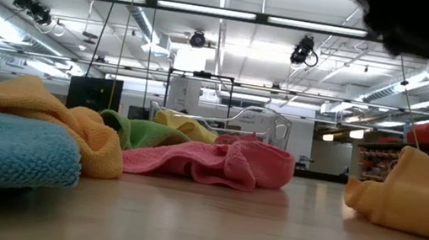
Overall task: Fold microfiber towels
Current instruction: Fold the right orange microfiber cloth
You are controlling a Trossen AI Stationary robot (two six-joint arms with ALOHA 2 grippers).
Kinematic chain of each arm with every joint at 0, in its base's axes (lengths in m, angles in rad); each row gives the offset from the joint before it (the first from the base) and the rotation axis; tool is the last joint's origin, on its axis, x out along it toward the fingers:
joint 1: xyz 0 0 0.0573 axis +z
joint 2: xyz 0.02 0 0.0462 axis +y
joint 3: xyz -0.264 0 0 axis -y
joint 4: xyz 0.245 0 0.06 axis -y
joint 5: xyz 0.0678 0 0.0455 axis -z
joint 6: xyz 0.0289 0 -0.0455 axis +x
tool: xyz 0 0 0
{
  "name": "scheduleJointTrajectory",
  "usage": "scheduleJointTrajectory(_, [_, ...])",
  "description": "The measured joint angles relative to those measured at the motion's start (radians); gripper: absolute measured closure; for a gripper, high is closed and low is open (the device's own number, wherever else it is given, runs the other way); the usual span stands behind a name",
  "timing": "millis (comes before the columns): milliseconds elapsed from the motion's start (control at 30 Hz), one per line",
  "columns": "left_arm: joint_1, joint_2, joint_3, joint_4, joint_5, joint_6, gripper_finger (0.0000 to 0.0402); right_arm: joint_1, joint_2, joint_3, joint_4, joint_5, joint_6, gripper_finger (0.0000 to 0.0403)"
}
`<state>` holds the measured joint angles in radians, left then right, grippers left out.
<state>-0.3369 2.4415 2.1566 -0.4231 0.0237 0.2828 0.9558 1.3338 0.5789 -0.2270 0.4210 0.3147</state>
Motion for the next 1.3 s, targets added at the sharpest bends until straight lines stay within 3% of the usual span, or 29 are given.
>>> scheduleJointTrajectory(133, [0.007, 0.043, -0.001, 0.079, -0.113, -0.049, 0.0351, 0.0, -0.008, 0.0, -0.09, 0.001, 0.035, 0.0393])
scheduleJointTrajectory(267, [0.025, 0.074, 0.0, 0.118, -0.135, -0.079, 0.0338, -0.002, -0.016, 0.0, -0.114, 0.001, 0.114, 0.0391])
scheduleJointTrajectory(700, [0.038, 0.113, -0.001, -0.055, -0.197, -0.222, 0.0351, -0.002, -0.08, 0.0, -0.215, -0.037, 0.393, 0.0336])
scheduleJointTrajectory(800, [0.031, 0.113, -0.001, -0.059, -0.2, -0.222, 0.0356, 0.005, -0.131, 0.0, -0.177, 0.018, 0.417, 0.0329])
scheduleJointTrajectory(867, [0.03, 0.113, -0.001, -0.059, -0.2, -0.222, 0.0358, 0.022, -0.134, 0.0, -0.126, 0.115, 0.406, 0.0327])
scheduleJointTrajectory(933, [0.03, 0.111, -0.001, -0.06, -0.202, -0.222, 0.0358, 0.037, -0.113, 0.0, -0.066, 0.17, 0.373, 0.0327])
scheduleJointTrajectory(1100, [0.03, 0.098, -0.001, -0.071, -0.229, -0.221, 0.0356, 0.034, -0.017, 0.001, 0.046, 0.197, 0.323, 0.0327])
scheduleJointTrajectory(1300, [0.029, 0.095, -0.001, -0.098, -0.229, -0.223, 0.036, 0.022, 0.146, 0.001, 0.01, 0.17, 0.445, 0.0327])
